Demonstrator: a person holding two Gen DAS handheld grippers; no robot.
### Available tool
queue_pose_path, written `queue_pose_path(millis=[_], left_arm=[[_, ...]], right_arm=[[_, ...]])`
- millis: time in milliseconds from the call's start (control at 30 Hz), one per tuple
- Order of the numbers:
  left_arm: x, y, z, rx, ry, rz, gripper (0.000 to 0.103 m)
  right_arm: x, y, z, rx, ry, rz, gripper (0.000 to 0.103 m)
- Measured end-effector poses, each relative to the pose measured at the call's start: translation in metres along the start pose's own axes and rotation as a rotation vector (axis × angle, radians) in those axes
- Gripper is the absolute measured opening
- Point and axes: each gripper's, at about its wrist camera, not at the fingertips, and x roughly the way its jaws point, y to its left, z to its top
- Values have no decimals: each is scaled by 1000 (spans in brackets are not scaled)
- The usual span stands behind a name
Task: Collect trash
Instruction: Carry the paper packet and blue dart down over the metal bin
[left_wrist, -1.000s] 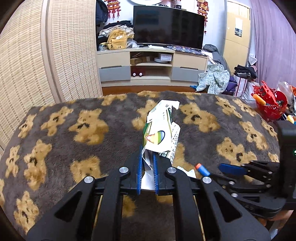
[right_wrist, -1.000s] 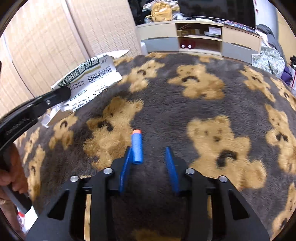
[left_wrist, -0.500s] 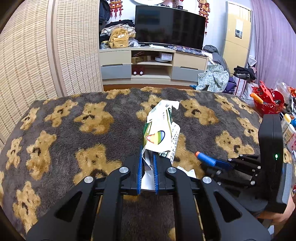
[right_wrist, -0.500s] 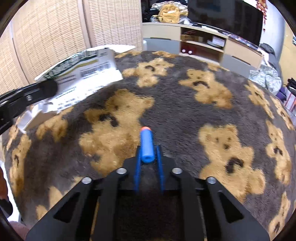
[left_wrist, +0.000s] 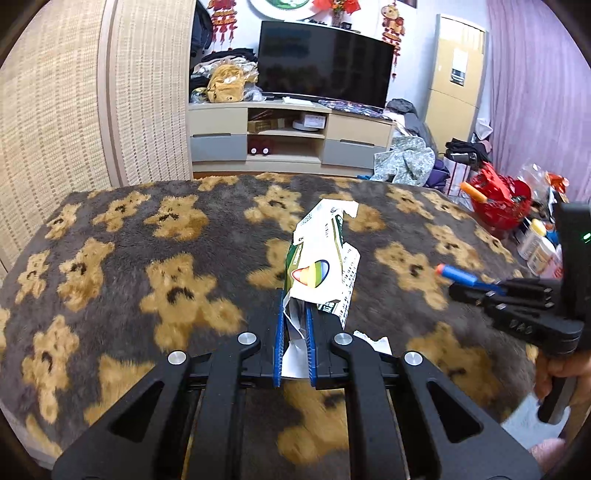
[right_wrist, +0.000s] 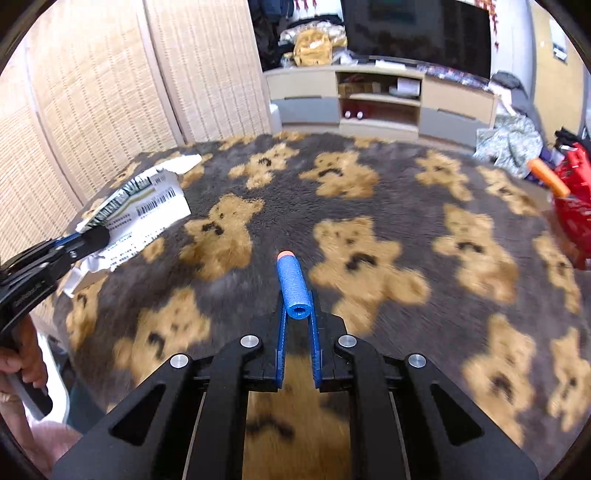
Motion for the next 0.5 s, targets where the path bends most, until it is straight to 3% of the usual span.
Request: queue_pose_path(millis=[133,267,500], left_arm=[[-29,-22,-18,21,-10,18,9],[-57,-37,-39,21,-19,-18,9],[-87,-65,-91,46,5,-49,9]], right_arm=[[-39,-2,-25,6,-38,-17,12],[-68,5,-62,10,-46,-28,12],[-87,7,-138,72,32,-30,12]])
